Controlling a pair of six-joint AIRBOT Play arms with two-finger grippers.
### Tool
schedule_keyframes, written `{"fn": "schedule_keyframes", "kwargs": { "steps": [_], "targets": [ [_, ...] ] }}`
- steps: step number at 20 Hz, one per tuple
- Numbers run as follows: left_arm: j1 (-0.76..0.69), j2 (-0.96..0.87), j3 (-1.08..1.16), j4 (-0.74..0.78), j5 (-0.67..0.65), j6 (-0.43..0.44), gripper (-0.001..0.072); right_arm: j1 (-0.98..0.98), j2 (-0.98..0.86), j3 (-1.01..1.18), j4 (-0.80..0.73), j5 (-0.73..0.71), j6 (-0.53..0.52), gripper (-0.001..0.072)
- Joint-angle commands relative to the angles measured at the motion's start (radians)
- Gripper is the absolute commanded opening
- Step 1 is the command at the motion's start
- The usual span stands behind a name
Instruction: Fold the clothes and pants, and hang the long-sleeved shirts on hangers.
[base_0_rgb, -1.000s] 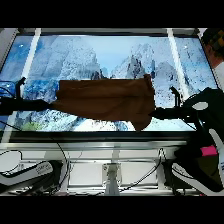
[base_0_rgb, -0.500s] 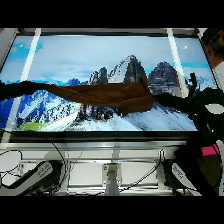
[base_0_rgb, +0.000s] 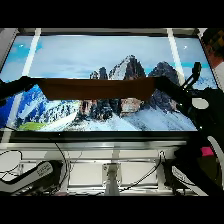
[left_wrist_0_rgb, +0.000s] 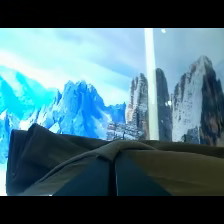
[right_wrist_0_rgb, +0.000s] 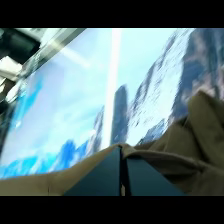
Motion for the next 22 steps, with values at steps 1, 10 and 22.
{"fn": "schedule_keyframes", "kwargs": {
  "steps": [1,10,22],
  "targets": [
    [-0.026,-0.074,-0.011,-0.006,0.096,-0.02,0.0013,0.072,-0.133,0.08,0.002,-0.159,0.0,0.0014],
    [-0.227,-0.198,-0.01,-0.006,0.571,-0.02,0.0014,0.069,-0.52,0.359,0.0,-0.219,0.0,0.0014],
    [-0.286,-0.274,-0.01,-0.055,0.628,-0.02,0.0018,0.07,-0.559,0.359,-0.013,-0.248,0.003,0.0015]
  ]
}}
